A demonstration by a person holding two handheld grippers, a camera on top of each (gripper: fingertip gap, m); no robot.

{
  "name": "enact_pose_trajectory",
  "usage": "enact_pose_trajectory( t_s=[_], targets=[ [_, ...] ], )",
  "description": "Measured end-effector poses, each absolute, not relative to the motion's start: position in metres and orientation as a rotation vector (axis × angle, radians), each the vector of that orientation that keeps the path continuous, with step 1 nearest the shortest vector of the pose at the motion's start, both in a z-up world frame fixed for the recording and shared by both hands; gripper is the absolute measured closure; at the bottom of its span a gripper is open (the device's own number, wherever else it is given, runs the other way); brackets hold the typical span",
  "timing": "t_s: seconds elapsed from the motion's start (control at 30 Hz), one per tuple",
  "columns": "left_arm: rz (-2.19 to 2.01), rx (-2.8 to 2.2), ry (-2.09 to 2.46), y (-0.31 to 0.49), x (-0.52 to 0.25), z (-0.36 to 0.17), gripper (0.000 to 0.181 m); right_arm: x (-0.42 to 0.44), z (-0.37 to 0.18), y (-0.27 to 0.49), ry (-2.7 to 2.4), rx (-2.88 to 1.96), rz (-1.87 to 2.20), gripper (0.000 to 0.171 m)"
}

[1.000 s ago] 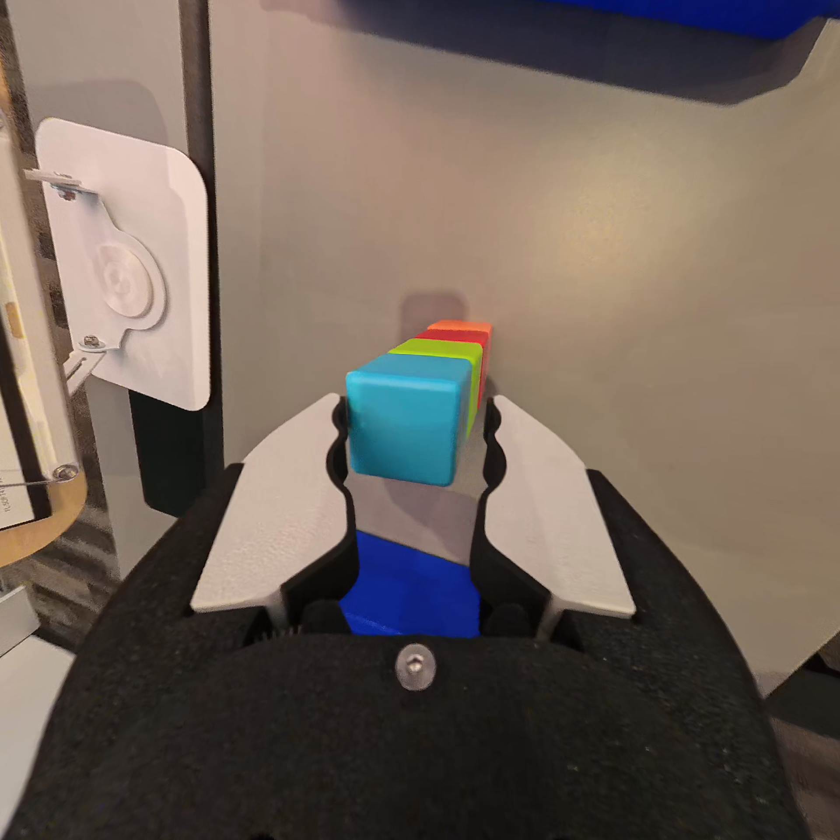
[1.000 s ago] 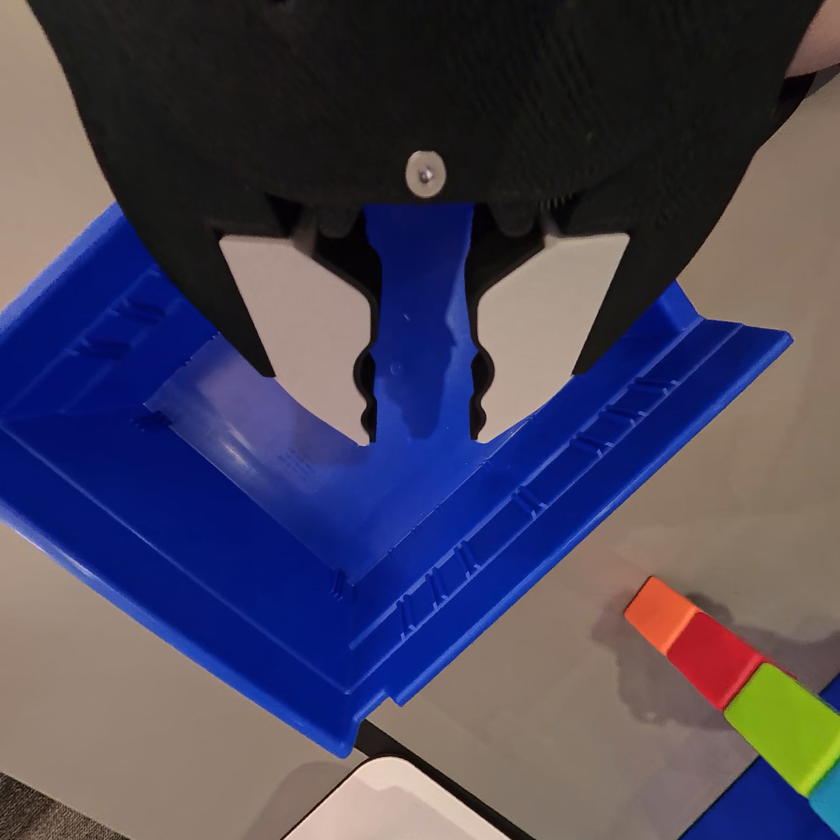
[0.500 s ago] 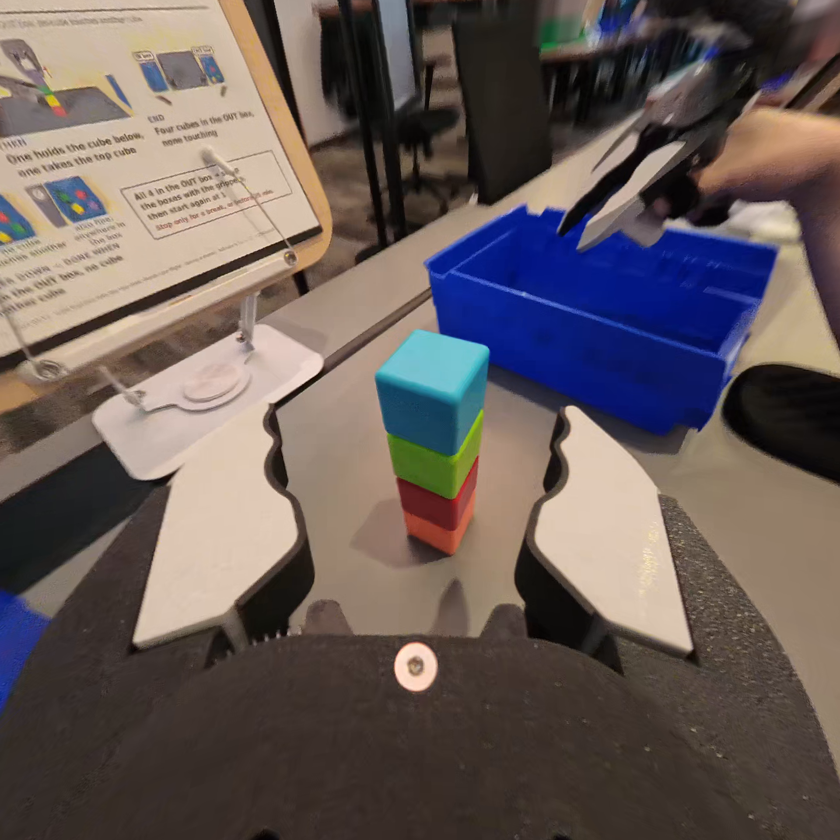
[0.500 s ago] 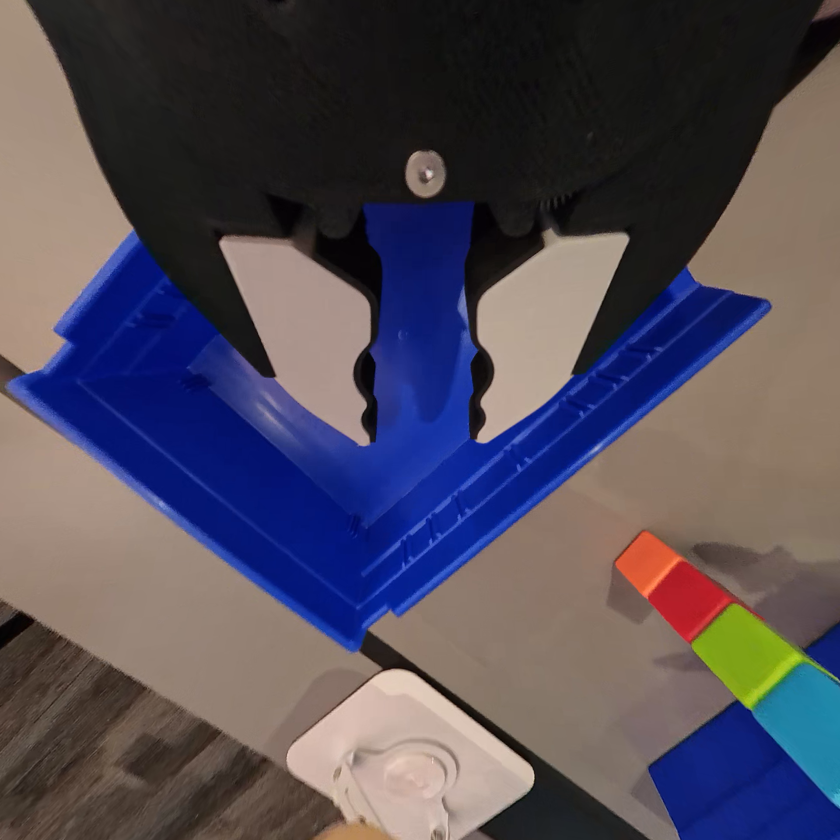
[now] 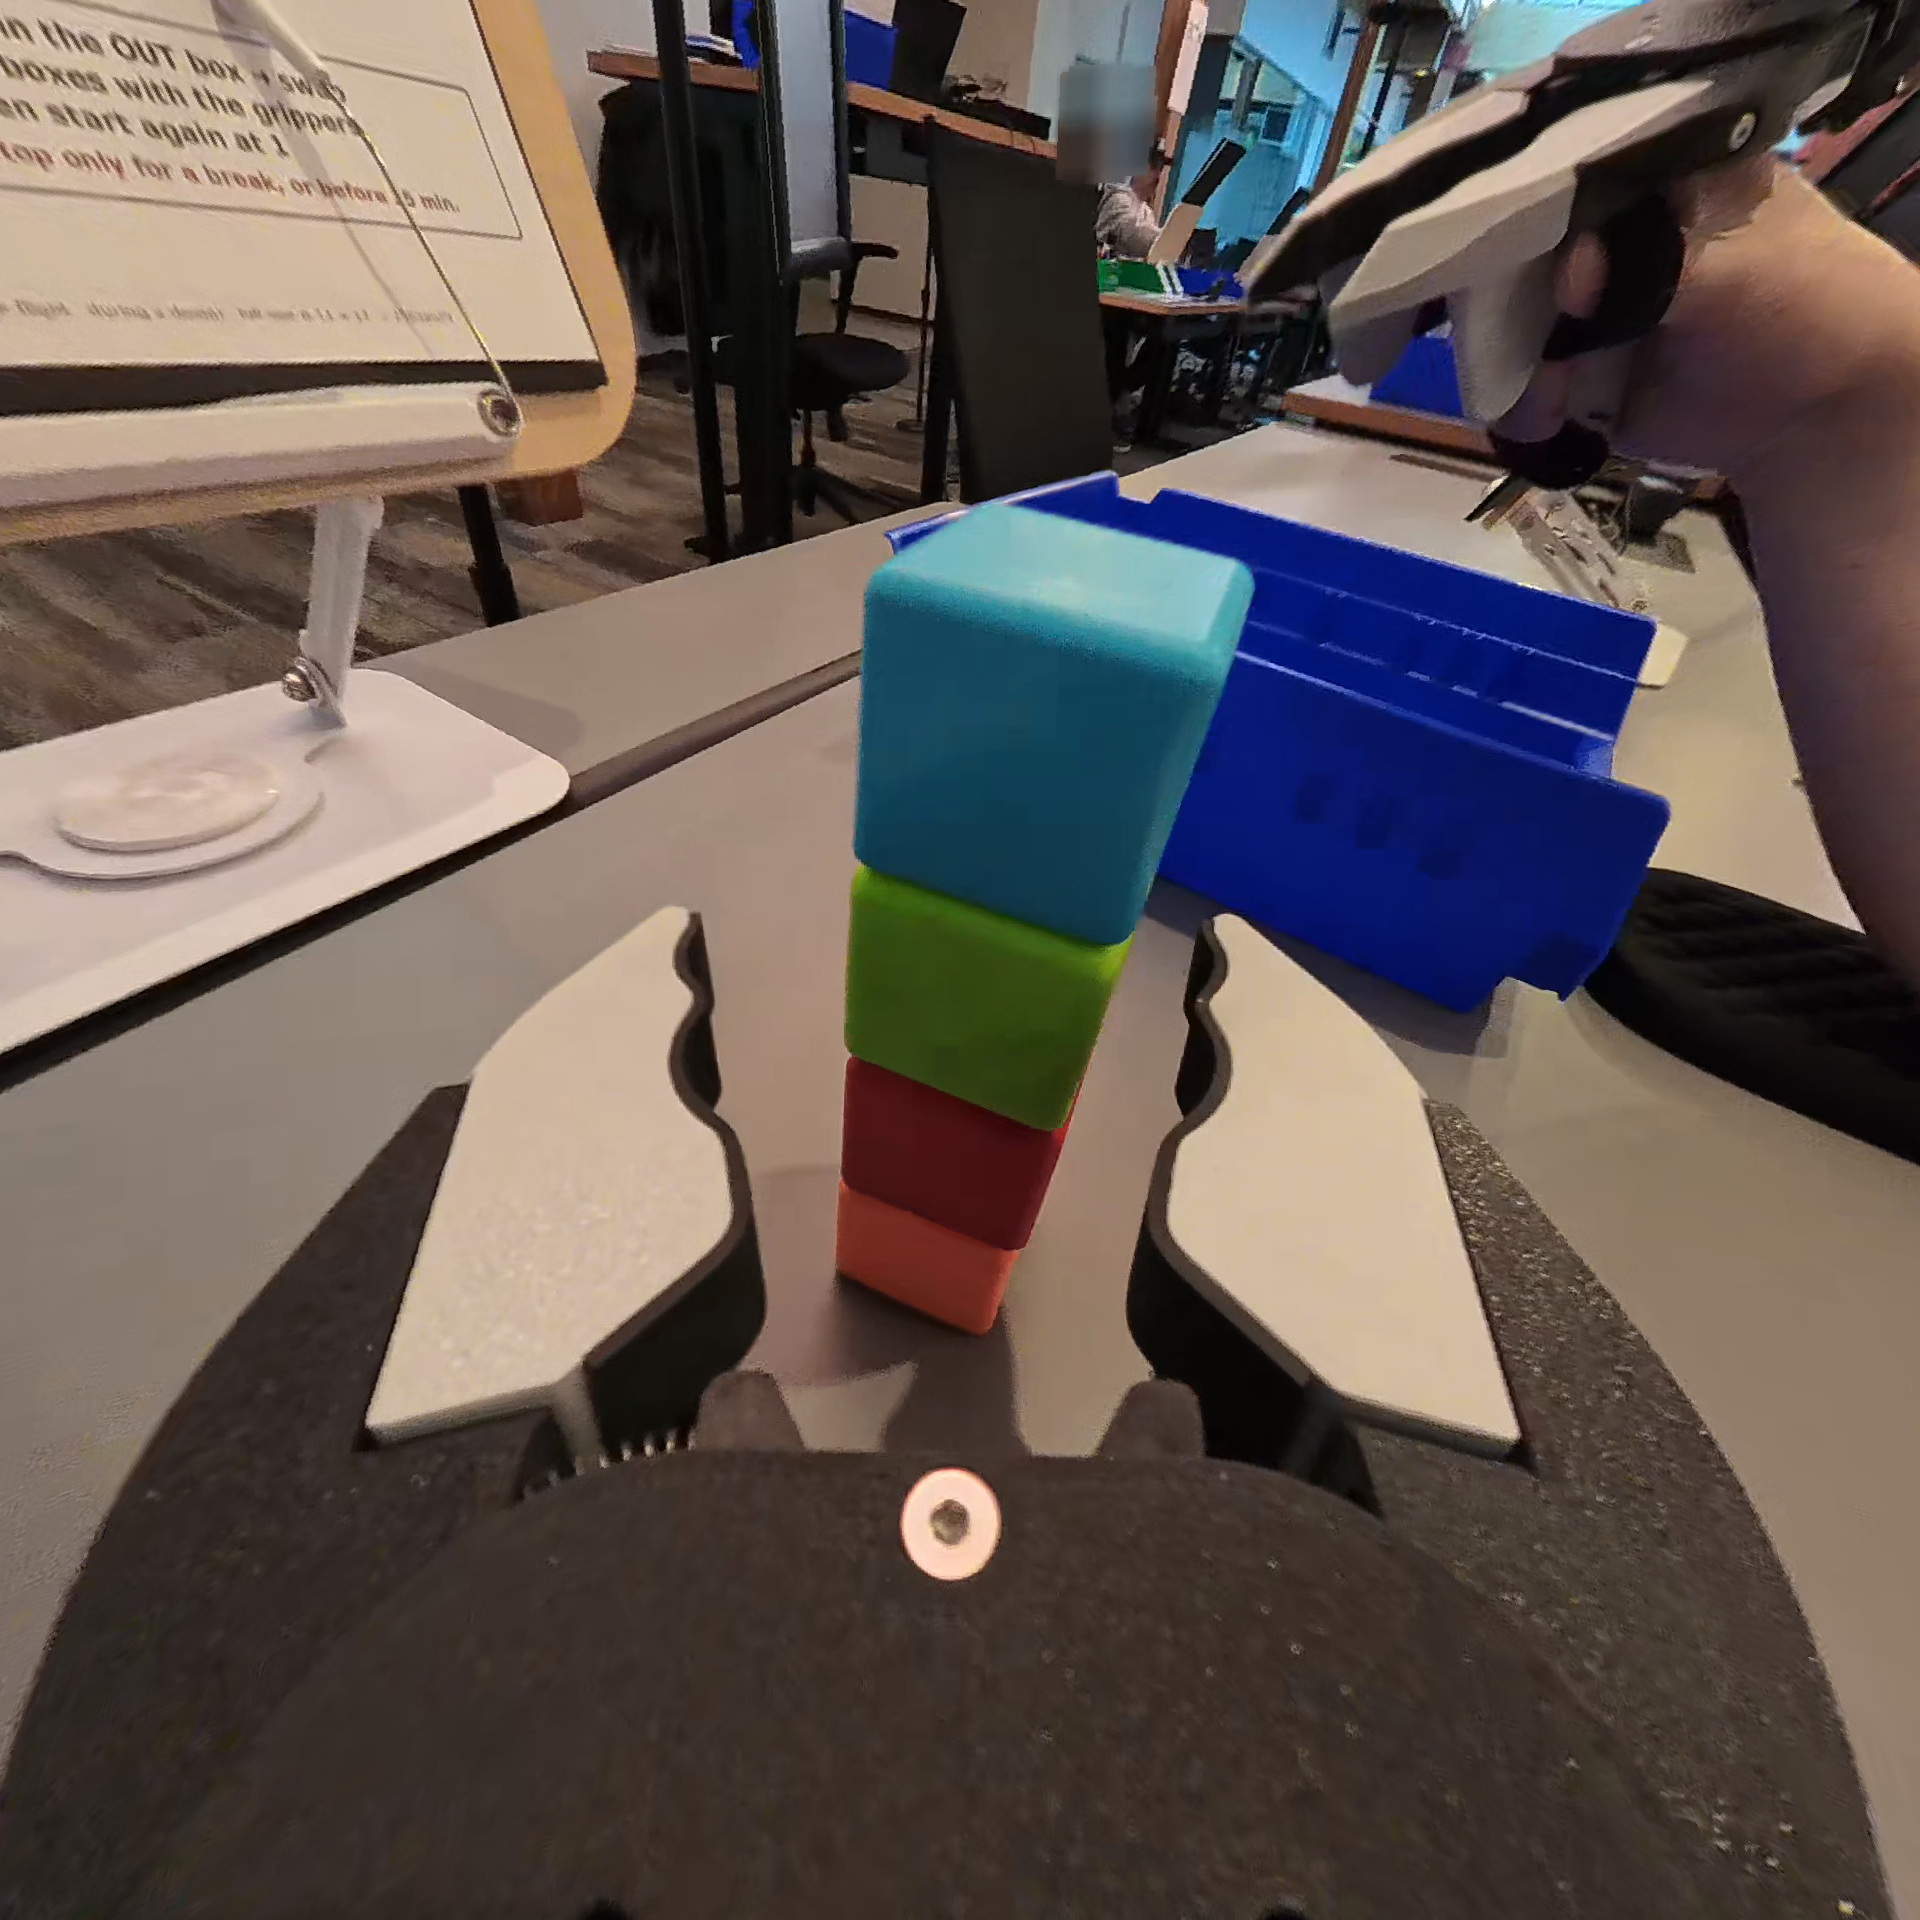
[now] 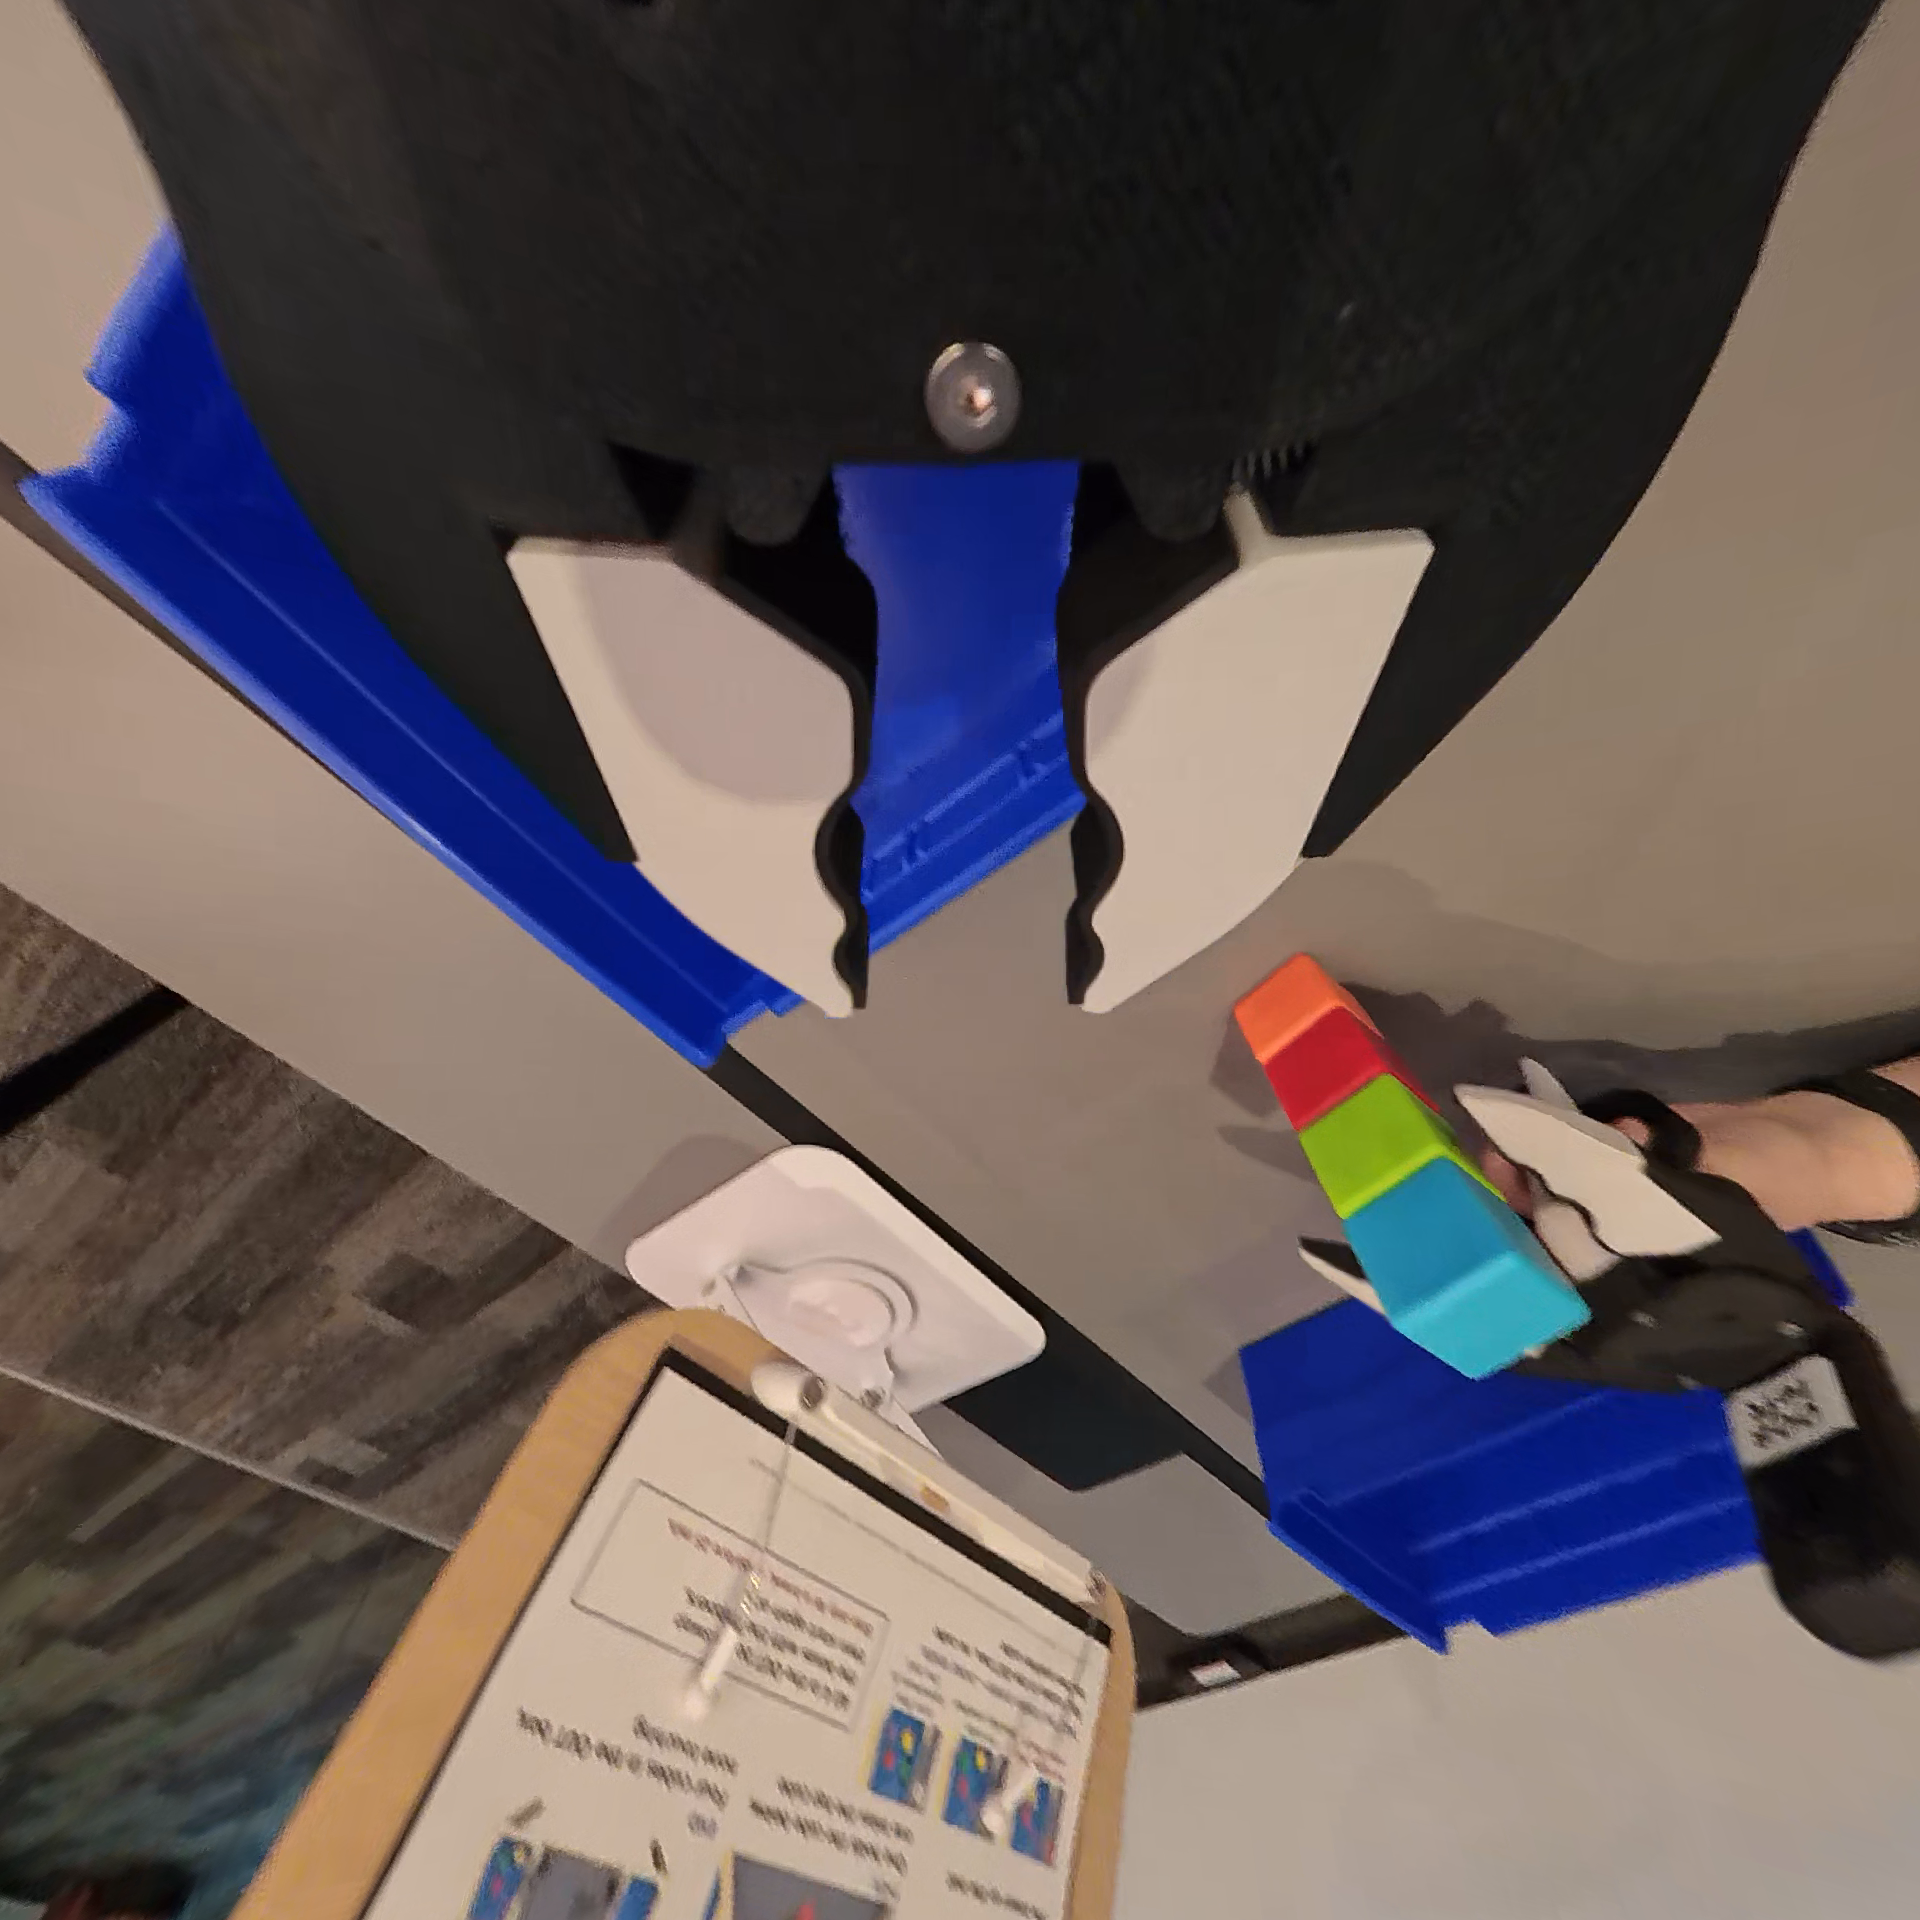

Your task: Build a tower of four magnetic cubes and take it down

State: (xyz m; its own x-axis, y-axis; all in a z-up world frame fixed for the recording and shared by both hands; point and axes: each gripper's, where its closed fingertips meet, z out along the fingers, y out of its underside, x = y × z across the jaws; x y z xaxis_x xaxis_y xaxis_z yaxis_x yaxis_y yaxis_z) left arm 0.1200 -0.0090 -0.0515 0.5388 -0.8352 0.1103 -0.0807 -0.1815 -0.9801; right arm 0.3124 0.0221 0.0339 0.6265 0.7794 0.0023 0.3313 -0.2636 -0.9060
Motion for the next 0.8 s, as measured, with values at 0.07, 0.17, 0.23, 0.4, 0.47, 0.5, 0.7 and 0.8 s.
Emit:
enact_pose_trajectory(
  t_s=[0.07, 0.17, 0.23, 0.4, 0.47, 0.5, 0.7, 0.8],
  targets=[
    [-0.844, -1.622, 0.806, -0.01, 0.123, -0.055, 0.094, 0.301, 0.041, 0.018, -0.907, -1.813, 0.603, 0.134],
    [-0.867, -1.605, 0.802, -0.007, 0.127, -0.057, 0.088, 0.287, 0.047, 0.01, -0.947, -1.773, 0.647, 0.134],
    [-0.876, -1.601, 0.82, -0.007, 0.131, -0.06, 0.09, 0.282, 0.047, 0.008, -0.963, -1.766, 0.659, 0.134],
    [-0.878, -1.574, 0.85, -0.009, 0.137, -0.064, 0.111, 0.279, 0.043, 0.008, -0.962, -1.78, 0.684, 0.135],
    [-0.889, -1.533, 0.849, -0.012, 0.138, -0.06, 0.117, 0.278, 0.04, 0.008, -0.971, -1.791, 0.684, 0.135],
    [-0.894, -1.525, 0.849, -0.013, 0.137, -0.058, 0.117, 0.277, 0.038, 0.007, -0.978, -1.796, 0.679, 0.135],
    [-0.927, -1.526, 0.837, -0.016, 0.135, -0.057, 0.127, 0.26, 0.031, 0.003, -1.029, -1.817, 0.678, 0.135],
    [-0.95, -1.538, 0.869, -0.024, 0.138, -0.058, 0.127, 0.238, 0.032, -0.004, -1.082, -1.788, 0.687, 0.134]
  ],
)
